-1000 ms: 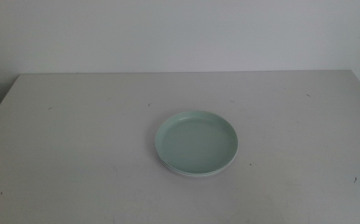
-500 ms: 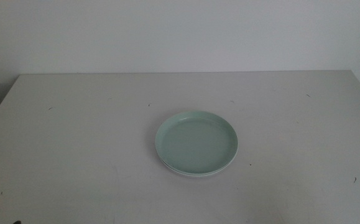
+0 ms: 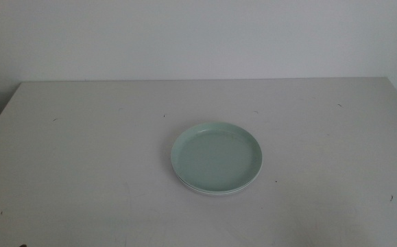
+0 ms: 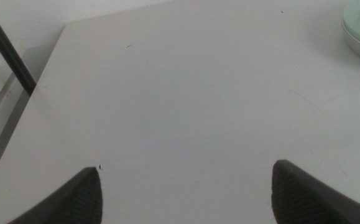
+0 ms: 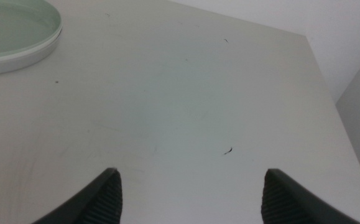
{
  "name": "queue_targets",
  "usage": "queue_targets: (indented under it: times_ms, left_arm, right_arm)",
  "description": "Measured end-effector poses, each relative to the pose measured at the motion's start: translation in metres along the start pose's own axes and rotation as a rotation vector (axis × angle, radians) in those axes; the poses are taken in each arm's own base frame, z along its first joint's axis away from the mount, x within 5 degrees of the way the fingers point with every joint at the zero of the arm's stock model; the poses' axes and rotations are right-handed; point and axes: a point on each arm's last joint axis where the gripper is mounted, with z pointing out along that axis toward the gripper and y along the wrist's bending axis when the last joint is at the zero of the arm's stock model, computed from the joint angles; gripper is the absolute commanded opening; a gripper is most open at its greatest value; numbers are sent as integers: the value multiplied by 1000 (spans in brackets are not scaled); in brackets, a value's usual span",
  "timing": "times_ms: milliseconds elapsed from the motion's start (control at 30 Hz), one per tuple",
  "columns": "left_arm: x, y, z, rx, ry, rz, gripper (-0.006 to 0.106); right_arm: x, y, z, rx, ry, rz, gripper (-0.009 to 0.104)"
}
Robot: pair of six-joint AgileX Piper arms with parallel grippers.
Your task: Stack the three bowls on top of each other.
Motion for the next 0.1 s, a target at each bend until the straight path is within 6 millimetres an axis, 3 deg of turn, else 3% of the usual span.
queue_targets:
  times_ms: [100]
  left_arm:
    - [0, 0, 0, -1, 0, -4, 105]
  right_arm:
    - [0, 0, 0, 0, -2, 0, 57]
